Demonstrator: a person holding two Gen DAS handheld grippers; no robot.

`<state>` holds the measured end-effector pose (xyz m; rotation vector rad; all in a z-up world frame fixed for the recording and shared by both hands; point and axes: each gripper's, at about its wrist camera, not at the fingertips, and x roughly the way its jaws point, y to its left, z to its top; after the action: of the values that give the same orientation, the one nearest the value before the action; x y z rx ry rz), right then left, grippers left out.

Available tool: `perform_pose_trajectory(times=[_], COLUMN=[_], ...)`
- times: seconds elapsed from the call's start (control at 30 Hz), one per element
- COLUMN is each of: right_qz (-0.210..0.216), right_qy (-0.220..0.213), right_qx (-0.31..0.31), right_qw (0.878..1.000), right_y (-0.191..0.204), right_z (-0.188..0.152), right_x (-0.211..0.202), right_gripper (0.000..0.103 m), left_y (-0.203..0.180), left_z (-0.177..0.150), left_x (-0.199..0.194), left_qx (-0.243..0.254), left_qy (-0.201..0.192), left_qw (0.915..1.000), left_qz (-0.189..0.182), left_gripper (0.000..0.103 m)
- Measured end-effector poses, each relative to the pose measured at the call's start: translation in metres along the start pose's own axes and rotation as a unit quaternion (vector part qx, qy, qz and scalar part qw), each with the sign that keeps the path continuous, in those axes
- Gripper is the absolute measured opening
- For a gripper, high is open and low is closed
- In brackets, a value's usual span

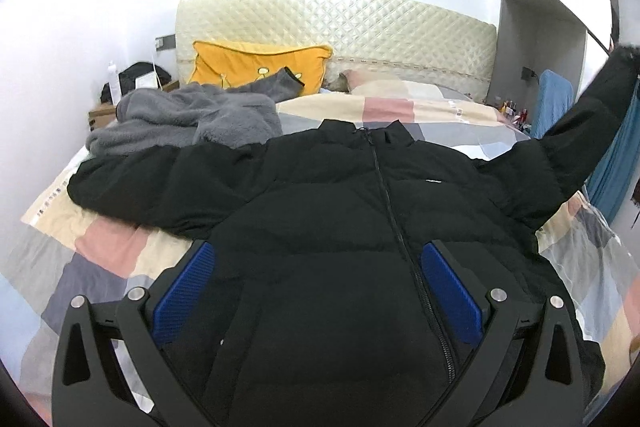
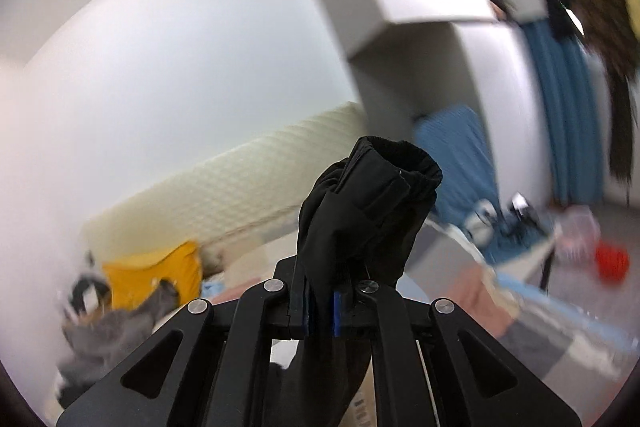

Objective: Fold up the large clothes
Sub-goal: 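Lift the held sleeve and fold it across the jacket body with the right tool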

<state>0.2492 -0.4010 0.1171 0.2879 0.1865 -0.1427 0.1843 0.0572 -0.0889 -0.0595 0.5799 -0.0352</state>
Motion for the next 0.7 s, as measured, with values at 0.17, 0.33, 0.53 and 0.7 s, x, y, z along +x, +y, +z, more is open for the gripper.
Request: perform_pose_trajectory(times=[0.17, 0.33, 0.53, 0.7], right_qz=[0.085, 0.168, 0.232, 0.270], right_qy=[0.017, 0.050, 0.107, 0.174], right_qx=[-0.062, -0.109, -0.149, -0.177], right_qw=[0.994, 0.978, 0.955, 0.930], right_y=[0.106, 0.198, 0.284, 0.328], right_z=[-0.026, -0.070, -0.146, -0.231], right_x=[0.004, 0.018, 0.045, 0.074], right_gripper=[0.005, 0.005, 0.005, 0.006], left_y=[0.017, 0.036, 0.072, 0.102], left_z=[0.001, 0.012, 0.011, 0.007], left_x=[0.000, -0.010, -0.010, -0.001], left_qx=[-0.035, -0.040, -0.068, -0.099], left_qy=[0.009, -0.018, -0.017, -0.006], left_qw=[0.9992, 0.9989, 0.9973, 0.9948], left_qz=[-0.015, 0.015, 0.020, 0.024], left_gripper=[0.103, 0.103, 0.103, 0.103])
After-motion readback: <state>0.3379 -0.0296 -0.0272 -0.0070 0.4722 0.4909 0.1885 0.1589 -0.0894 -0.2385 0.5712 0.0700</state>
